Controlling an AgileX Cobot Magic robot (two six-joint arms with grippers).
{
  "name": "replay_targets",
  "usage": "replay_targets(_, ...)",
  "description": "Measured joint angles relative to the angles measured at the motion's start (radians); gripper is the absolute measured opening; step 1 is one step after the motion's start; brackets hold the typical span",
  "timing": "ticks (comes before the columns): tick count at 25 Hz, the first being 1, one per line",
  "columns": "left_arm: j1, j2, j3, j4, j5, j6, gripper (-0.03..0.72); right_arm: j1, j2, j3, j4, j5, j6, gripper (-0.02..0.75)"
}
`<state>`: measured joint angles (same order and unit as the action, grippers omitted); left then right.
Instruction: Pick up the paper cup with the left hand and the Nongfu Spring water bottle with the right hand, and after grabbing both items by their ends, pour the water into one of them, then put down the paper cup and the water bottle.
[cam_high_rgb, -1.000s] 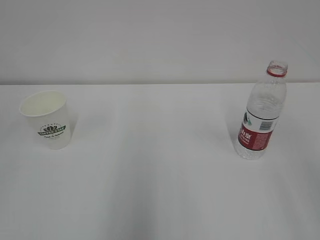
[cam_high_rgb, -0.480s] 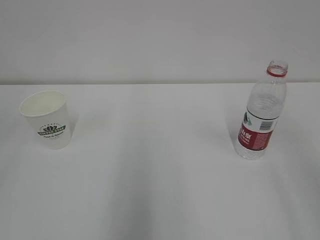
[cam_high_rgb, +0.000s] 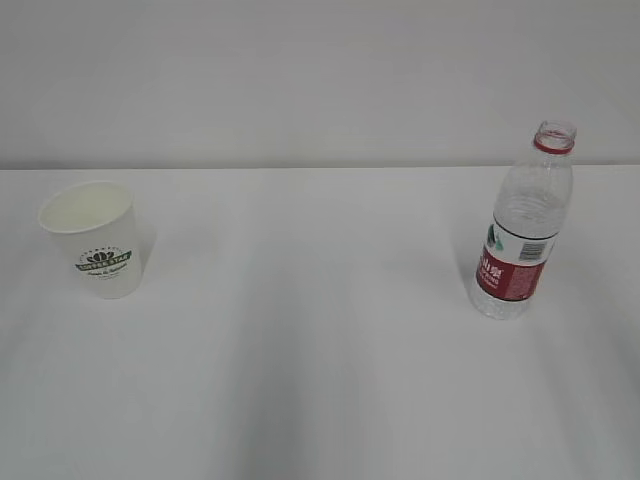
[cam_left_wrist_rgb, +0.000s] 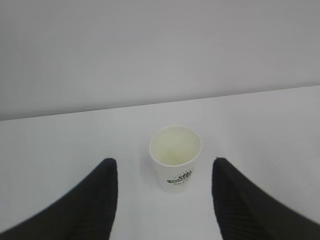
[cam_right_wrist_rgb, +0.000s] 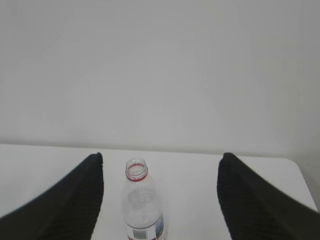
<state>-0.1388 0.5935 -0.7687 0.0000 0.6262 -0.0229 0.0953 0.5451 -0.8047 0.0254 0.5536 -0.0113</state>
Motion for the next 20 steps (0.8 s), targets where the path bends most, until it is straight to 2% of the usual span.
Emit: replay_targets(20, 0.000, 0.171, 0.002, 0.000, -0.283, 0.000, 0.423, 0.000, 0.189, 0.000, 0.000, -0.232, -0.002, 0.535)
